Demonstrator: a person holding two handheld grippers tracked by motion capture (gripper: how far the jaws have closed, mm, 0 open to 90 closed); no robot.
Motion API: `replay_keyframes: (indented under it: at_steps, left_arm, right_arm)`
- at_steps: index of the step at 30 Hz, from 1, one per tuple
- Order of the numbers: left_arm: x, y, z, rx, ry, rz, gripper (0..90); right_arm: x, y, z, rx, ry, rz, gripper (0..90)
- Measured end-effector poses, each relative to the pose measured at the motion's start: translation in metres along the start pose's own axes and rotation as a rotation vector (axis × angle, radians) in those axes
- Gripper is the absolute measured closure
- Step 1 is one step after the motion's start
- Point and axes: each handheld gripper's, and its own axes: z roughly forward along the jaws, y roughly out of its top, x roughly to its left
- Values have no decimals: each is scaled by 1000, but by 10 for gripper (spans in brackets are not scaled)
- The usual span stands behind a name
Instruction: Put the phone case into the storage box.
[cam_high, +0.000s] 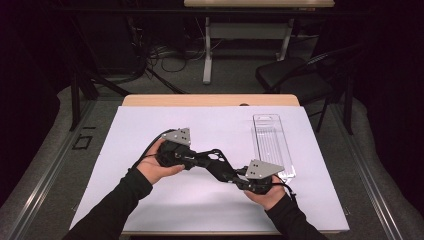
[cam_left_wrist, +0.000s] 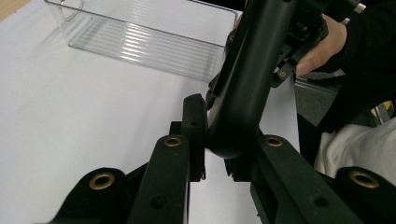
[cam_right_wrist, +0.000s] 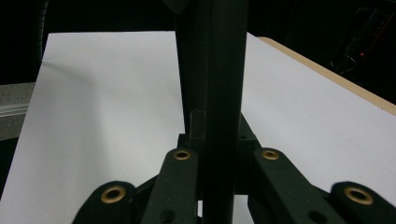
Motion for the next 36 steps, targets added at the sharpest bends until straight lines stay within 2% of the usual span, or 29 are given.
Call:
replay_keyframes:
  at_steps: [24,36]
  left_arm:
    - [-2,1,1,17,3,-13,814]
    - [-1,3,1,49,19,-64,815]
  right_arm:
    - [-1,-1,1,14,2,22,782]
    - [-2,0,1,17,-12,35,694]
